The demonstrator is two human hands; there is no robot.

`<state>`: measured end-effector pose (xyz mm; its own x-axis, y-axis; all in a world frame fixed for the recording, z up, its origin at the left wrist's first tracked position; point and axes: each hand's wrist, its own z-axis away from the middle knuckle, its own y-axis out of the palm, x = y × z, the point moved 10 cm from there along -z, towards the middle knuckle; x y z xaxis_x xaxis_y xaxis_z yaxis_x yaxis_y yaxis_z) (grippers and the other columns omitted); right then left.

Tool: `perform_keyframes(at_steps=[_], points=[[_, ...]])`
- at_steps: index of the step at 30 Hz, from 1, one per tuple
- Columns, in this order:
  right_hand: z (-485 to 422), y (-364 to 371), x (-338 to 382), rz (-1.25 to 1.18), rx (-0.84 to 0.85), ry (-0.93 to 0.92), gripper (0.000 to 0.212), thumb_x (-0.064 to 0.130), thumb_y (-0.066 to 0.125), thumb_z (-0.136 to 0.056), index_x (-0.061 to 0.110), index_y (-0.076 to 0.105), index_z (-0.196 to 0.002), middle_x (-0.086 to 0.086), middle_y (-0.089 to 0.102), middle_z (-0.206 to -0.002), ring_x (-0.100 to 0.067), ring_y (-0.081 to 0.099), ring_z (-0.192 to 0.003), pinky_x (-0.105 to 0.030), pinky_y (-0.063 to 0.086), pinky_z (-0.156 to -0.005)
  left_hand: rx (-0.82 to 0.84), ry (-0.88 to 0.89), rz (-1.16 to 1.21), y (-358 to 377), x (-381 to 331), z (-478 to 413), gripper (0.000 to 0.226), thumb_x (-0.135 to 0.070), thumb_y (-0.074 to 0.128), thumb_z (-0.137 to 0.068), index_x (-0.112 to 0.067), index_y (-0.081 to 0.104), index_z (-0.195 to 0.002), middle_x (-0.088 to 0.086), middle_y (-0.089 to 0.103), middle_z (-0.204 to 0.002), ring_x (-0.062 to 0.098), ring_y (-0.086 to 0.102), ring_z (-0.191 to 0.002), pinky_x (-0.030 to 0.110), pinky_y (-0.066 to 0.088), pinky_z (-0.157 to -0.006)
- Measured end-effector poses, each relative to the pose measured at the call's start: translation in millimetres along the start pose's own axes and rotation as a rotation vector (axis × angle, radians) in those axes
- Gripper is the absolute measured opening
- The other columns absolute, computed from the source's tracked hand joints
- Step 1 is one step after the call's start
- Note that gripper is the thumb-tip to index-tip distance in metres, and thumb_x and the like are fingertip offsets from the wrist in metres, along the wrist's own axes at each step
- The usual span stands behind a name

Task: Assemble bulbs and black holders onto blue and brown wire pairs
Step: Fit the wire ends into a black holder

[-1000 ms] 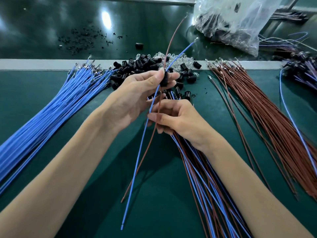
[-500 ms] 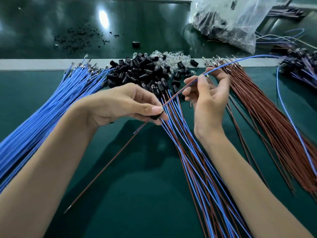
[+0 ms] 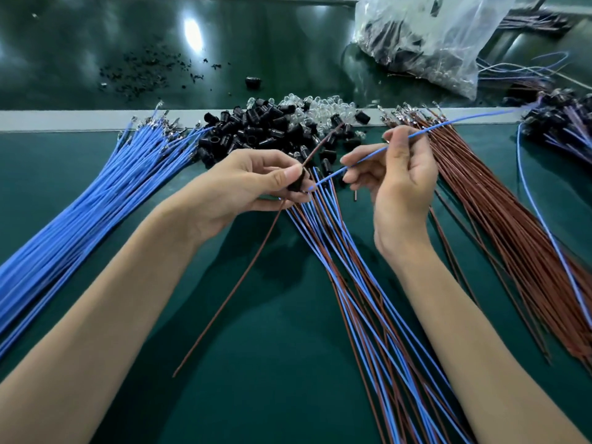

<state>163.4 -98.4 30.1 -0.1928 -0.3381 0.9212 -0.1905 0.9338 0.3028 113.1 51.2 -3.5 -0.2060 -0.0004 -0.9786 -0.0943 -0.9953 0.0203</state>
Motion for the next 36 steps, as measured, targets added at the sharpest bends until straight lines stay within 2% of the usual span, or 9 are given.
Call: perform_keyframes(at_steps=[2, 5, 12, 18, 21, 25, 29, 34, 36], points=[[1, 6, 0, -0.001, 0.054, -0.012, 0.008, 0.008, 0.047, -0.097, 0.013, 0.046, -0.092, 0.001, 0.07, -0.069, -0.009, 0.061, -0.055, -0.019, 0.048, -0.056, -0.026, -0.014, -0.045, -4, 0, 1, 0.013, -0.027, 0.059, -0.082, -0.015, 0.063, -0.088, -0.003, 0.073, -0.082, 0.011, 0.07, -0.081, 0.019, 0.055, -0.072], [2, 12, -4, 0.055, 0.107, -0.014, 0.012, 0.002, 0.05, -0.094, 0.013, 0.053, -0.092, 0.002, 0.07, -0.072, -0.008, 0.062, -0.061, -0.019, 0.05, -0.061, -0.031, -0.017, -0.106, -8, -1, 2, 0.008, -0.019, 0.06, -0.085, -0.014, 0.066, -0.087, -0.001, 0.073, -0.079, 0.009, 0.069, -0.077, 0.016, 0.053, -0.068], [1, 9, -6, 0.121, 0.089, -0.017, 0.012, 0.006, 0.049, -0.094, 0.017, 0.054, -0.091, 0.004, 0.069, -0.071, -0.007, 0.061, -0.06, -0.017, 0.048, -0.06, -0.022, -0.01, -0.169, -8, -3, 4, 0.012, -0.015, 0.063, -0.085, -0.009, 0.07, -0.092, 0.006, 0.073, -0.084, 0.008, 0.067, -0.078, 0.014, 0.052, -0.07], [3, 10, -10, 0.162, 0.092, 0.007, 0.013, 0.005, 0.05, -0.096, 0.017, 0.055, -0.091, 0.003, 0.069, -0.071, -0.008, 0.062, -0.061, -0.019, 0.05, -0.062, -0.027, -0.005, -0.241, -6, -3, 3, 0.011, -0.014, 0.063, -0.086, -0.007, 0.07, -0.091, 0.005, 0.072, -0.081, 0.007, 0.066, -0.077, 0.017, 0.054, -0.076], [5, 11, -11, 0.163, 0.096, 0.015, 0.014, 0.004, 0.05, -0.096, 0.016, 0.055, -0.091, 0.003, 0.069, -0.072, -0.008, 0.062, -0.061, -0.02, 0.051, -0.062, -0.024, 0.0, -0.258, -3, -4, 3, 0.012, -0.016, 0.063, -0.086, -0.007, 0.071, -0.091, 0.003, 0.072, -0.08, 0.007, 0.065, -0.077, 0.017, 0.053, -0.075], [6, 16, -13, 0.187, 0.144, 0.033, 0.016, 0.002, 0.049, -0.096, 0.015, 0.055, -0.09, 0.003, 0.068, -0.069, -0.008, 0.061, -0.058, -0.018, 0.049, -0.058, -0.034, 0.005, -0.293, -2, -4, 4, 0.013, -0.015, 0.064, -0.086, -0.005, 0.071, -0.091, 0.014, 0.072, -0.087, 0.014, 0.064, -0.08, 0.022, 0.054, -0.078], [5, 14, -11, 0.19, 0.151, 0.037, 0.016, 0.002, 0.049, -0.096, 0.016, 0.055, -0.09, 0.004, 0.067, -0.067, -0.007, 0.06, -0.057, -0.019, 0.048, -0.057, -0.047, 0.015, -0.285, -6, -6, 4, 0.012, -0.015, 0.062, -0.089, -0.006, 0.071, -0.092, 0.005, 0.072, -0.084, 0.011, 0.064, -0.08, 0.018, 0.052, -0.074], [7, 18, -18, 0.216, 0.185, 0.068, 0.017, 0.0, 0.049, -0.096, 0.014, 0.056, -0.09, 0.003, 0.067, -0.067, -0.007, 0.06, -0.056, -0.018, 0.048, -0.055, -0.025, 0.027, -0.324, 3, -7, 4, 0.01, -0.016, 0.067, -0.086, -0.008, 0.072, -0.088, 0.009, 0.074, -0.085, 0.008, 0.065, -0.078, 0.019, 0.052, -0.077], [6, 18, -18, 0.216, 0.201, 0.082, 0.017, 0.0, 0.049, -0.096, 0.013, 0.058, -0.09, 0.002, 0.068, -0.068, -0.008, 0.061, -0.056, -0.018, 0.048, -0.055, -0.037, 0.033, -0.329, 5, -6, 3, 0.009, -0.015, 0.067, -0.086, -0.008, 0.072, -0.088, 0.007, 0.074, -0.083, 0.007, 0.066, -0.076, 0.015, 0.052, -0.072]])
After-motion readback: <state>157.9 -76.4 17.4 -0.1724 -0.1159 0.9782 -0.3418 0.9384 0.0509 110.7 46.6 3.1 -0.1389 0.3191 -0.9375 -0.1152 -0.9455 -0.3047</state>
